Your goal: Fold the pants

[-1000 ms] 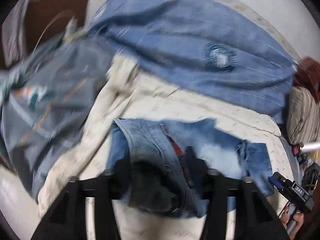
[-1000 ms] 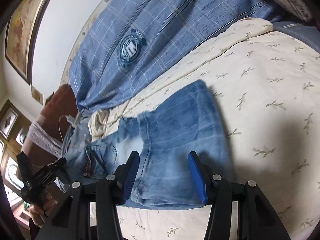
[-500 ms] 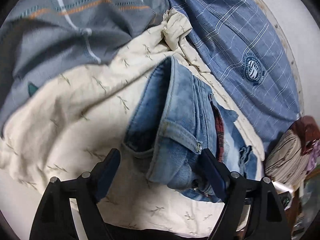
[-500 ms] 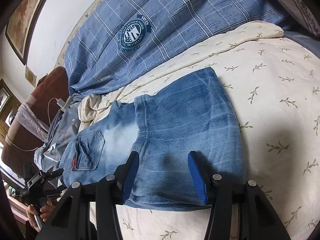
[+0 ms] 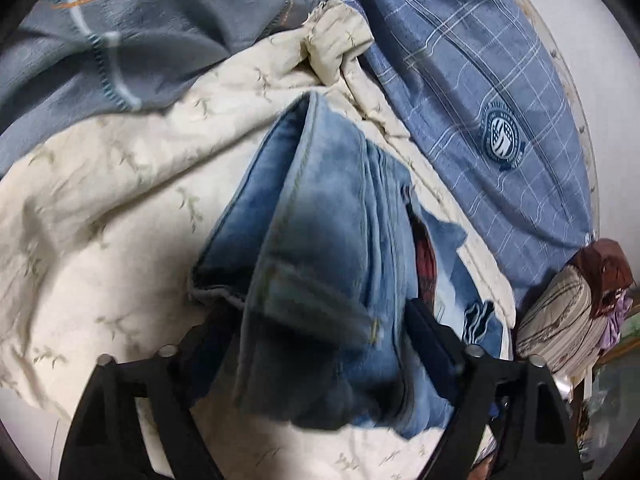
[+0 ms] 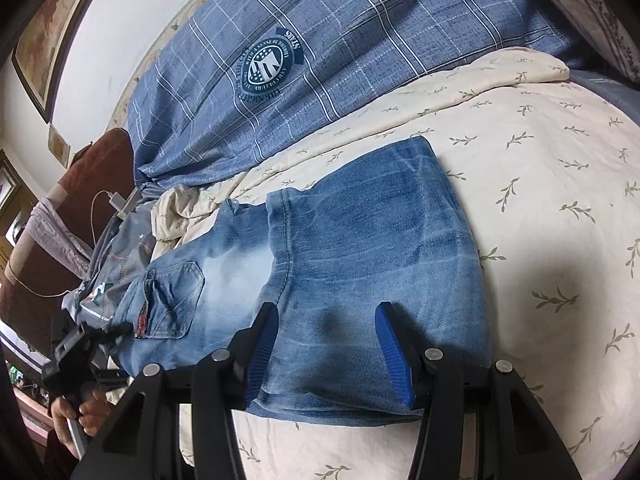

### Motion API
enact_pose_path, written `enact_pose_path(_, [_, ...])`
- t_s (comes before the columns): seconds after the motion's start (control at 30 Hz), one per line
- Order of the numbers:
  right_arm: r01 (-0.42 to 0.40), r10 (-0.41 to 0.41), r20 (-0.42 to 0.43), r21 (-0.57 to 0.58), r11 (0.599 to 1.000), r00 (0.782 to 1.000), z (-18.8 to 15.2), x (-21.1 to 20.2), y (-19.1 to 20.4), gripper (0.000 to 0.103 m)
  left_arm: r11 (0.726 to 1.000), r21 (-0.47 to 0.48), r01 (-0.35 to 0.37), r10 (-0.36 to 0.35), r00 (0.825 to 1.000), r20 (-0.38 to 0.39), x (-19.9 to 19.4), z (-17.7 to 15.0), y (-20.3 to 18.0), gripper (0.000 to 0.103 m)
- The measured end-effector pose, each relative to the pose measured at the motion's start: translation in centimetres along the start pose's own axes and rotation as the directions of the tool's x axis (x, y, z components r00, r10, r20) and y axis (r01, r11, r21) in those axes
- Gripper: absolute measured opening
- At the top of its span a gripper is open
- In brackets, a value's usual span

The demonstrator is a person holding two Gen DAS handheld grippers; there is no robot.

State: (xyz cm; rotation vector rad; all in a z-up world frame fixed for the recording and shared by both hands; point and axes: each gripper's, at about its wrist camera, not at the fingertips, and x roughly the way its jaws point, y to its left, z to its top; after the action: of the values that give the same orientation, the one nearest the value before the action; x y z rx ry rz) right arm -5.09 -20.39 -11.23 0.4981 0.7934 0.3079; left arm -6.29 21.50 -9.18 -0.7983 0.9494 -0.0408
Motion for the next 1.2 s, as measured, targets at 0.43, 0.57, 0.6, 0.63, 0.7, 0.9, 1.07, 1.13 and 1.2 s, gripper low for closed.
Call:
enact_pose_path(0.43, [0.006, -0.006, -0.002, -0.013, 1.000, 1.000, 0.0, 0.0, 0.1, 0.054, 0.999, 0.038, -0.003, 0.002, 1.000, 0.026, -0.6, -0.3, -0.2, 0.075])
enact_pose_path(0.57, [0.006, -0.007, -0.002, -0.014, 1.000, 1.000, 0.0, 0.0, 0.1, 0.054, 0.996, 0.078, -0.050, 0.045, 0.997, 0.066, -0.3, -0.4, -1.2, 0.053])
enact_pose_path(0.6, [0.008, -0.008, -0.003, -0.017, 1.000, 1.000, 0.0, 0.0, 0.1, 0.054, 0.995, 0.091, -0.043, 0.037, 0.997, 0.068, -0.2, -0.3, -1.5, 0.039])
enact_pose_path(0.63, [0.010, -0.010, -0.003, -0.019, 1.000, 1.000, -0.1, 0.0, 0.1, 0.054, 0.993, 0.111, -0.038, 0.030, 0.997, 0.073, -0.3, -0.3, -1.9, 0.032])
enact_pose_path(0.7, [0.009, -0.009, -0.003, -0.025, 1.000, 1.000, -0.1, 0.0, 0.1, 0.054, 0.985, 0.163, -0.062, 0.047, 0.994, 0.097, -0.6, -0.4, -3.1, 0.027])
enact_pose_path(0.9, [0.001, -0.001, 0.022, 0.013, 1.000, 1.000, 0.1, -0.7, -0.3, 0.054, 0.940, 0.330, -0.086, 0.031, 0.985, 0.167, -2.4, -1.4, -7.8, 0.023])
enact_pose_path(1.07, [-0.009, 0.002, 0.095, 0.080, 0.997, 0.996, 0.9, -2.7, -1.7, 0.054, 0.876, 0.470, -0.107, 0.014, 0.980, 0.197, -3.5, -3.1, -13.5, 0.022])
enact_pose_path(1.13, [-0.022, 0.004, 0.137, 0.126, 0.992, 0.991, 1.3, -4.1, -2.7, 0.054, 0.849, 0.518, -0.103, 0.001, 0.981, 0.194, -3.6, -3.6, -15.5, 0.022])
enact_pose_path(1.2, [-0.023, -0.006, 0.177, 0.165, 0.986, 0.984, 1.7, -5.3, -3.8, 0.054, 0.819, 0.565, -0.104, -0.007, 0.982, 0.190, -3.4, -4.4, -17.7, 0.022])
